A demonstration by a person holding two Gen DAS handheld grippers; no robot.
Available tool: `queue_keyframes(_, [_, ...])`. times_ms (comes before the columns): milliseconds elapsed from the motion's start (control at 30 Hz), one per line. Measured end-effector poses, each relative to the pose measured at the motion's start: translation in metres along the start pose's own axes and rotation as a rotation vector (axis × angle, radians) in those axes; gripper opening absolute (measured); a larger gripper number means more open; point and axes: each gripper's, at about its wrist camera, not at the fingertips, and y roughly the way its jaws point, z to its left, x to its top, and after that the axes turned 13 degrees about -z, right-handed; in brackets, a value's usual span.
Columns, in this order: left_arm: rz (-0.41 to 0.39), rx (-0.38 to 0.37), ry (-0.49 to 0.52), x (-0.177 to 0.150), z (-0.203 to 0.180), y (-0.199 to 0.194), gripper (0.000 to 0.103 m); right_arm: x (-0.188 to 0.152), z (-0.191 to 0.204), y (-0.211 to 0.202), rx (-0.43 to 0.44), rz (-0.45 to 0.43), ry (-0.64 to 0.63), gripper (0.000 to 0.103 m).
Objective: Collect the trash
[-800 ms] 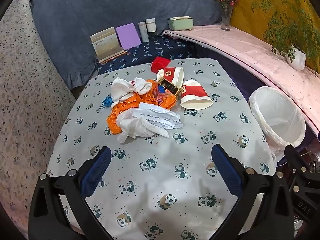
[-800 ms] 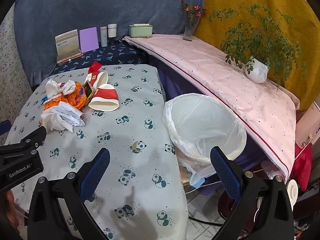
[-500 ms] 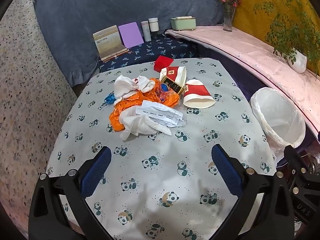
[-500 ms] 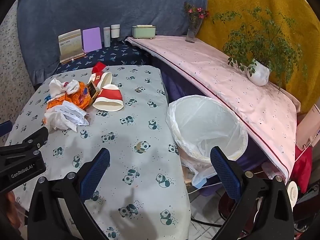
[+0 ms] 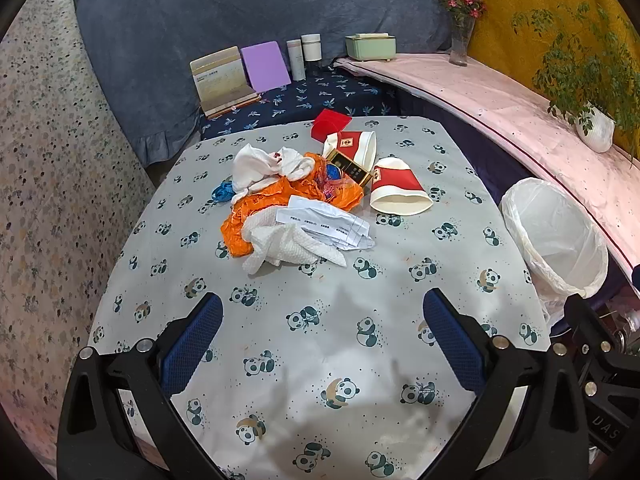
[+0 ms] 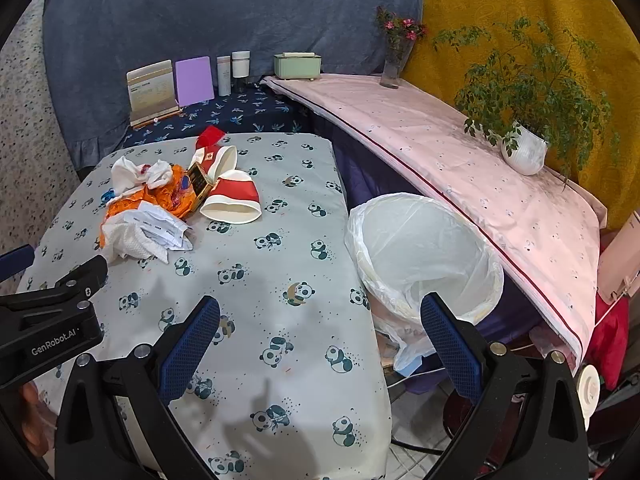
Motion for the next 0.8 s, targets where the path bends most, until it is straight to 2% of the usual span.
queue_keyframes(800, [0.002,-0.003,-0.001,-0.0038,-0.0072,-0.0045,0.096,0.0004,-0.0022,-0.0023,-0.004,-0.003,0.011,0.096])
